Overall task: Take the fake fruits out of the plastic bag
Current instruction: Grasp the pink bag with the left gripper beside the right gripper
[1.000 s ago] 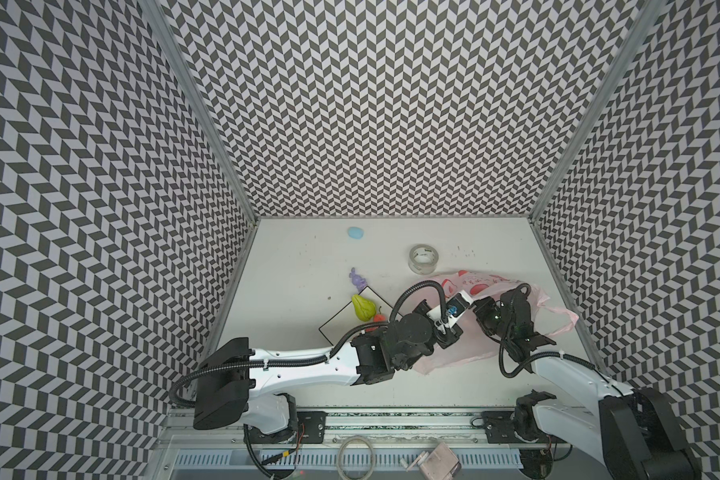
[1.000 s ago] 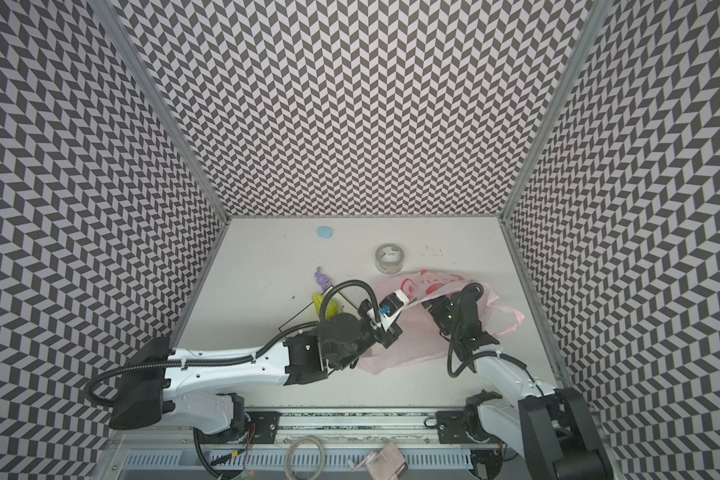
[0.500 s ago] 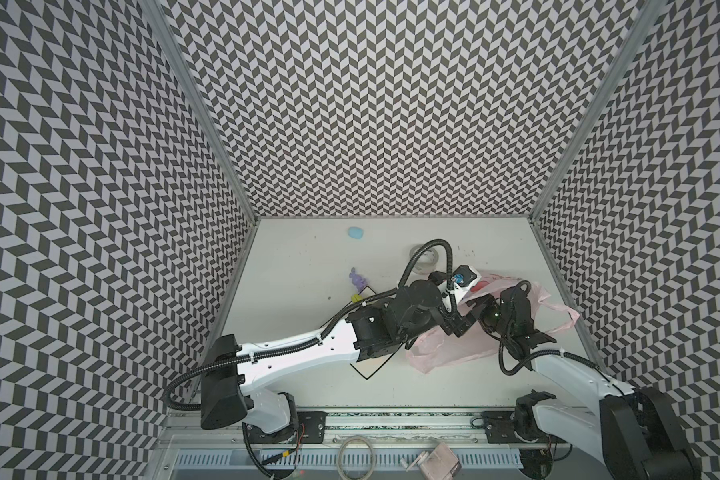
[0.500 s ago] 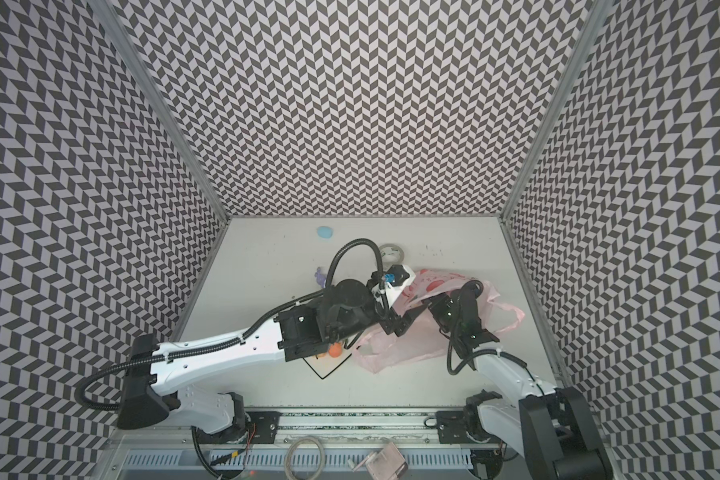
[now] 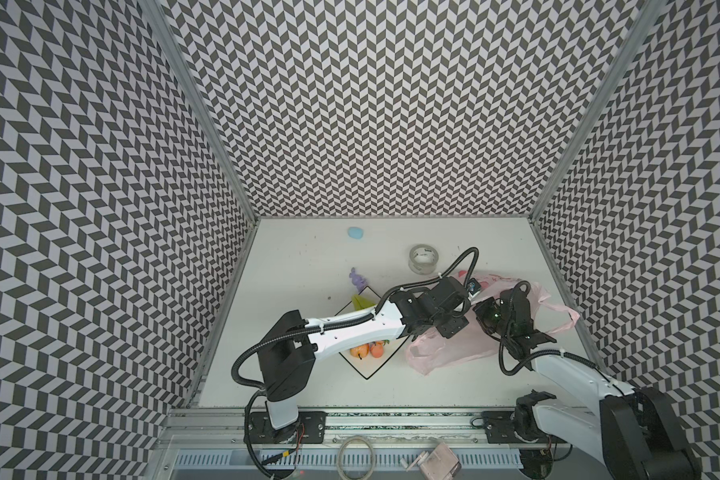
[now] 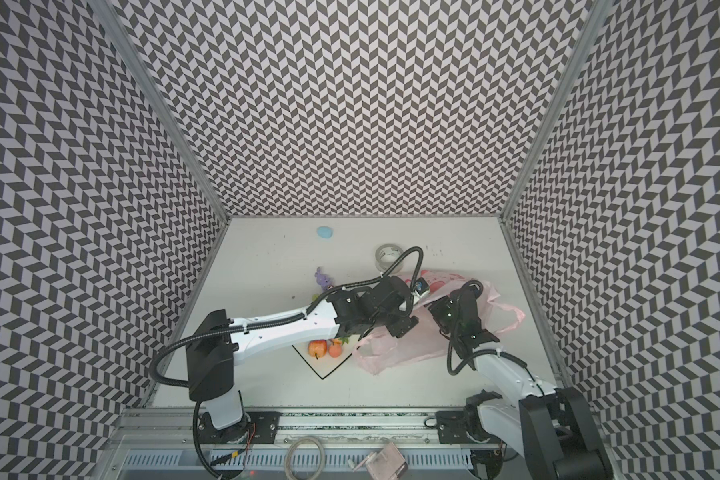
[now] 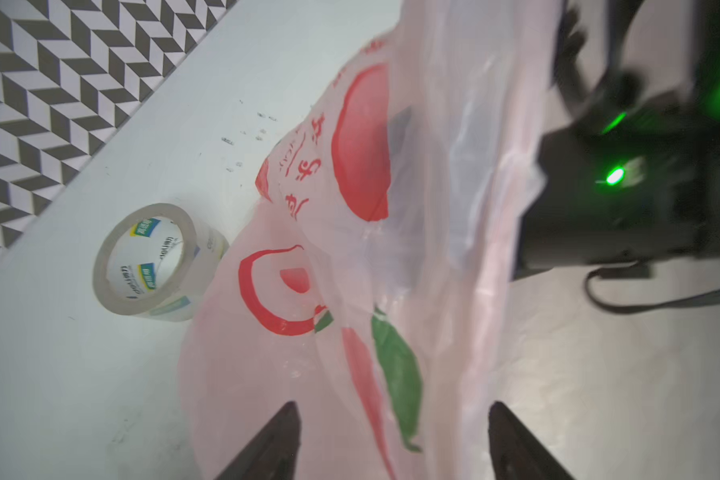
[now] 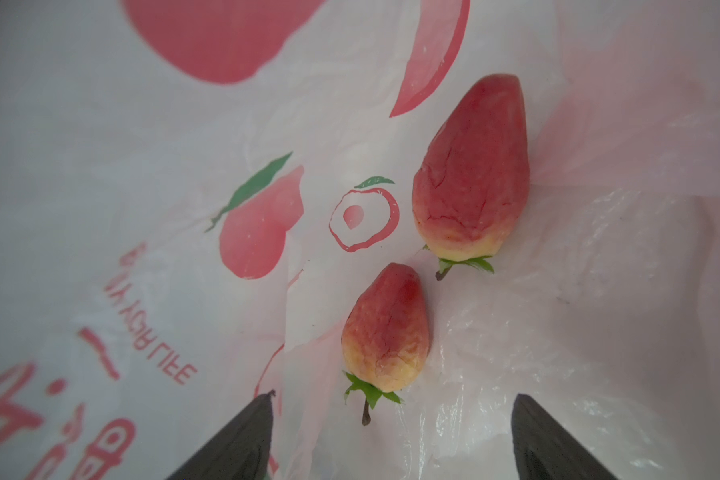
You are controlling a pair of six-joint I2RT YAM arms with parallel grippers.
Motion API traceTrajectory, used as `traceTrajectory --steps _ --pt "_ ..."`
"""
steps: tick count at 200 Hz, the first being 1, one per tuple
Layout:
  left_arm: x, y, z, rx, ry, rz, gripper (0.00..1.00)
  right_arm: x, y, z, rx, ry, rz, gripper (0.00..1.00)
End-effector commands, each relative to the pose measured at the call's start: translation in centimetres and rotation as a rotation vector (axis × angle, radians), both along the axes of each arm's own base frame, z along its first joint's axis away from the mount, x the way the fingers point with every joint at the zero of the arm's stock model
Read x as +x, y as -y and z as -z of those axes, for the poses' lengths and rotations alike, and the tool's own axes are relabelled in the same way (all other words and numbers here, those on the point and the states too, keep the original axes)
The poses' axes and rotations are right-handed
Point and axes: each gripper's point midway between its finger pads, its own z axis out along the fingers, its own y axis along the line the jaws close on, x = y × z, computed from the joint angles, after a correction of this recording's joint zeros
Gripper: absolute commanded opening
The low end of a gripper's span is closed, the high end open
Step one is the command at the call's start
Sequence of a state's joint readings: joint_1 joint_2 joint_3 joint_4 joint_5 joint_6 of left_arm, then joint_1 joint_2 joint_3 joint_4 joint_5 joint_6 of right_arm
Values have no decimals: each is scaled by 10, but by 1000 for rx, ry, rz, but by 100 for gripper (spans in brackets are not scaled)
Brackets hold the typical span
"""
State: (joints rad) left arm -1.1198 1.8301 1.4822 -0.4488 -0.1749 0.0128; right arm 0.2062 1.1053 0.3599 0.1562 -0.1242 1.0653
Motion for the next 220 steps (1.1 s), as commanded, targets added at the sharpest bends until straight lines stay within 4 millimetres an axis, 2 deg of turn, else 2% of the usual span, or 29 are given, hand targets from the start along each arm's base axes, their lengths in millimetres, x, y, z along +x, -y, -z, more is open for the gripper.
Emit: traceTrajectory --steps 1,19,29,42,58,80,93,106,148,202,220 --pt "21 -6 -8 34 49 -63 45 10 1 -22 15 64 17 88" --pt "31 -1 -21 9 94 -84 13 9 4 -25 14 69 29 88" --pt "34 2 -34 -17 121 -86 0 9 6 -26 10 72 39 88" --pt "37 6 -54 -52 172 -89 0 8 9 -29 0 78 56 88" --pt "31 13 -94 -130 289 -71 0 7 15 -32 -11 89 80 89" --pt "7 22 -151 -269 471 -12 0 3 25 -34 -33 97 125 89" --pt "-7 22 -165 -331 518 20 0 0 31 -34 -44 96 144 90" --pt "-10 20 -159 -344 503 27 0 -4 36 -30 -49 81 164 90" --pt "-8 11 -108 -278 410 -9 0 -11 50 -9 -86 -18 226 91" --pt "-8 -2 -87 -297 349 -26 0 1 53 0 -205 -118 172 92" --pt "-10 -5 -83 -297 340 -22 0 -1 57 9 -286 -213 142 90"
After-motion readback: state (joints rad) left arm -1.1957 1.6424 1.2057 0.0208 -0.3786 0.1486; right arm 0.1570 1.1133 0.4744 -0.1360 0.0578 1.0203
